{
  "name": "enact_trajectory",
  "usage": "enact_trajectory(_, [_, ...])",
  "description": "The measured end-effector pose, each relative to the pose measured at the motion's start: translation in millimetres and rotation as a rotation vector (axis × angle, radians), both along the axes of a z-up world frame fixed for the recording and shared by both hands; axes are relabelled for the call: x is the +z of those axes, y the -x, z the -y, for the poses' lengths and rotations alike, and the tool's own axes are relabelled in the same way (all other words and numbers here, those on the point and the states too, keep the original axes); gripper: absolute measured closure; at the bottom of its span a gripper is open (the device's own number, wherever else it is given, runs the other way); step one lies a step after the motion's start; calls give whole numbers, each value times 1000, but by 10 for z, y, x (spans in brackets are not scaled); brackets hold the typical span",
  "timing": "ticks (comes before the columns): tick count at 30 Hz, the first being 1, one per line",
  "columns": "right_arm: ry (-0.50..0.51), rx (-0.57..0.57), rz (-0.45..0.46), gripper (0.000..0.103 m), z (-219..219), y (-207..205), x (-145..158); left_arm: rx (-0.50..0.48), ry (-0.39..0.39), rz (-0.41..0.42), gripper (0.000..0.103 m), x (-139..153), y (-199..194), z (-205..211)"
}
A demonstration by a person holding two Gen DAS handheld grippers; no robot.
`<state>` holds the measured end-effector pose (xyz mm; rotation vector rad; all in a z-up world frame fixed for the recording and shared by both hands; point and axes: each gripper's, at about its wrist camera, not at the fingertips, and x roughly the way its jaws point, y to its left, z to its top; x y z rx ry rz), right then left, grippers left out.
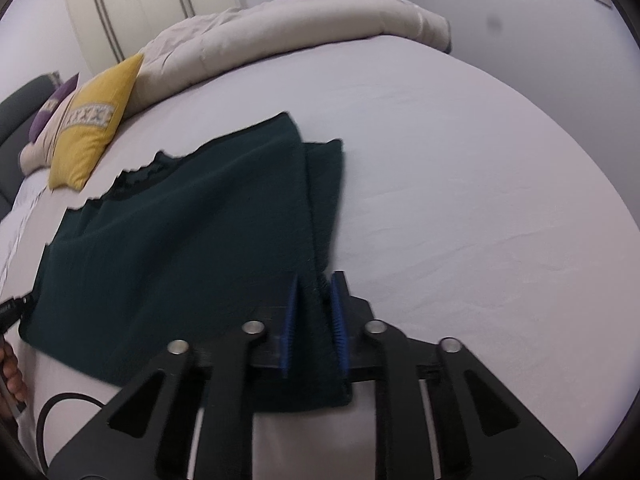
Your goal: Fold small clothes
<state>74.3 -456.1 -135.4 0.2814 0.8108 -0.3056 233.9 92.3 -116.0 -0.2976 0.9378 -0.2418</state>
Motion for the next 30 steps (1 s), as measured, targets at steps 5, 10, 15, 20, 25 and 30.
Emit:
enact_trajectory(5, [-48, -5, 24, 98, 45, 90, 89, -1, 14, 18, 90, 74, 78, -22])
enact_trajectory(10, [-59, -3, 67, 98, 19, 215, 251, 11, 41, 35, 91, 129, 213, -79])
enact_trajectory(15, [-95, -25, 1, 98, 101, 213, 59, 11, 41, 3, 90, -43, 228, -105])
enact_trajectory(20, [-114, -47, 19, 98, 80, 211, 43, 52, 26, 13, 59, 114, 155, -124])
enact_trajectory(25, [-141, -33, 17, 97, 88, 149, 63, 55, -18, 98, 50, 324, 348, -134])
enact_trajectory(30, [-128, 15, 8, 92, -1, 197, 80, -15, -120, 104, 65, 182, 627, -17])
